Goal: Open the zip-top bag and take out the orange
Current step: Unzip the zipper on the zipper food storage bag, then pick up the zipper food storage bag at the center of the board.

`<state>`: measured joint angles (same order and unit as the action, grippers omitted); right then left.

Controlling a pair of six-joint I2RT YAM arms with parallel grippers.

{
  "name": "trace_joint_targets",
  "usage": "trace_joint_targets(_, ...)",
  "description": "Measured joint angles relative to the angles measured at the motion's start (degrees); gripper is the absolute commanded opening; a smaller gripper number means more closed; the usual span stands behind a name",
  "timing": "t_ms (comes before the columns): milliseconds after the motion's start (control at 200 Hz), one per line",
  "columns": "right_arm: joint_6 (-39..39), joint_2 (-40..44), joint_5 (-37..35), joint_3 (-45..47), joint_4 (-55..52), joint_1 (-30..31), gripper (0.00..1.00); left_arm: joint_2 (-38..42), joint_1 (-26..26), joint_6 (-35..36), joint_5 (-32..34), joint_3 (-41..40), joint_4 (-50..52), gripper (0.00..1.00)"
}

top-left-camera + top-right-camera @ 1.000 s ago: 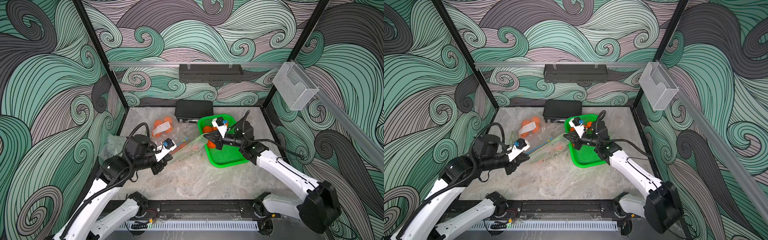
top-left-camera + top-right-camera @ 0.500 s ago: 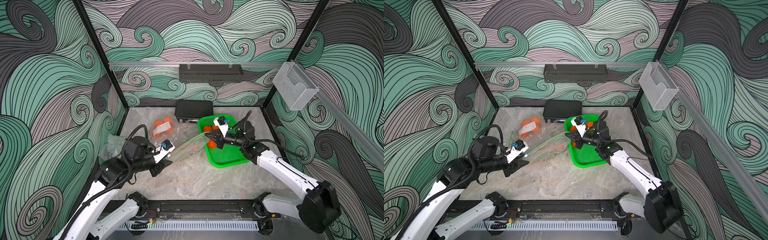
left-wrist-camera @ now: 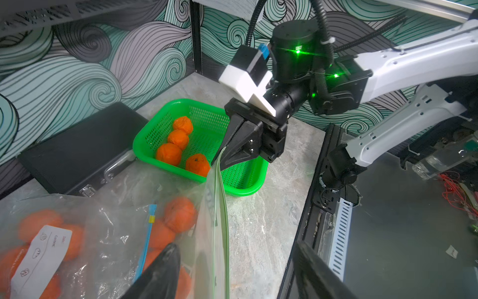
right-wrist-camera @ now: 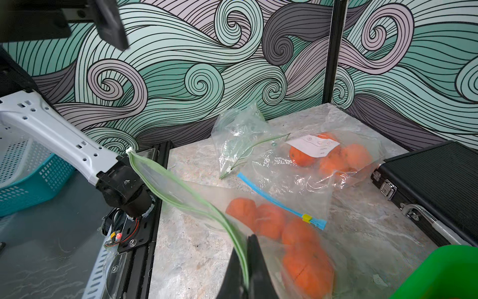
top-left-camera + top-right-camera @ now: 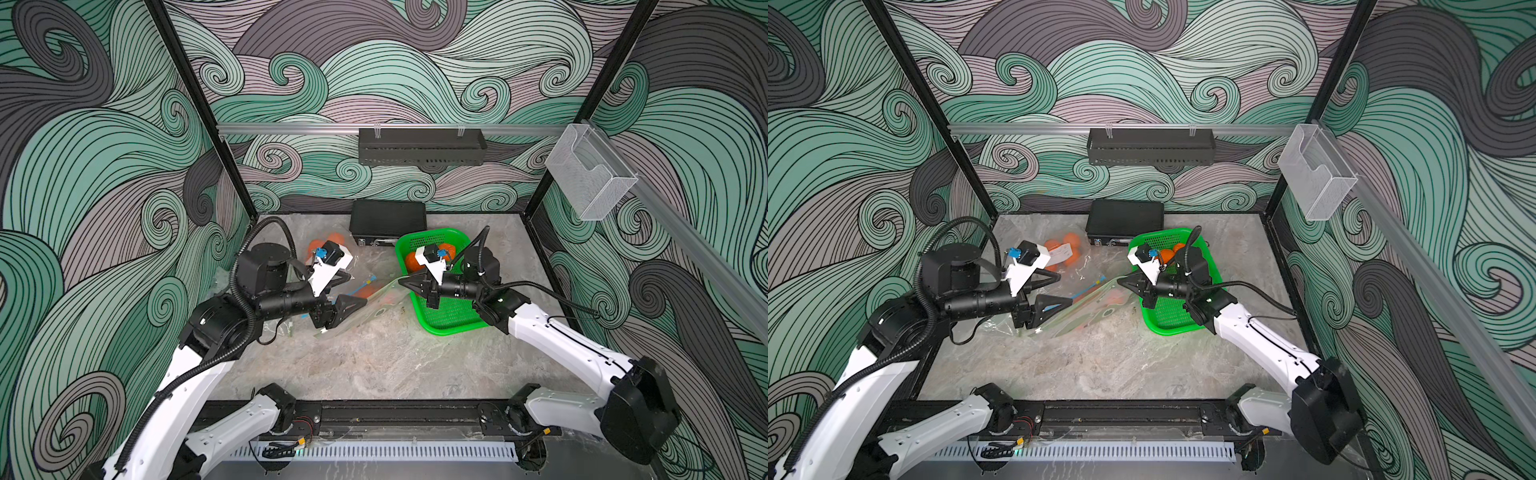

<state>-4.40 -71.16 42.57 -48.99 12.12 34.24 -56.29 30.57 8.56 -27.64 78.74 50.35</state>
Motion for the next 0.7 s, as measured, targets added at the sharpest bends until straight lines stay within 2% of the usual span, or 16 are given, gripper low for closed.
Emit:
trace_joint_targets(85, -0.2, 0.0, 0.0, 0.0, 0.0, 0.2, 0.00, -3.0, 0.0, 0.4, -0.2, -1.7, -2.0, 0.65)
trace_joint_targets(275, -1.0, 0.0, 0.0, 0.0, -0.1, 0.2, 0.00, -6.6, 0.0, 1.6, -1.6, -5.7, -5.2, 0.57)
trace_joint_targets(520, -1.2, 0.0, 0.0, 0.0, -0.1, 0.2, 0.00, -8.0, 0.0, 3.0, -1.1, -7.6, -5.5, 0.42)
trace_joint_targets(701, -1.2, 0.0, 0.0, 0.0, -0.1, 0.2, 0.00, -8.0, 0.0, 3.6, 0.3, -10.1, -5.3, 0.36)
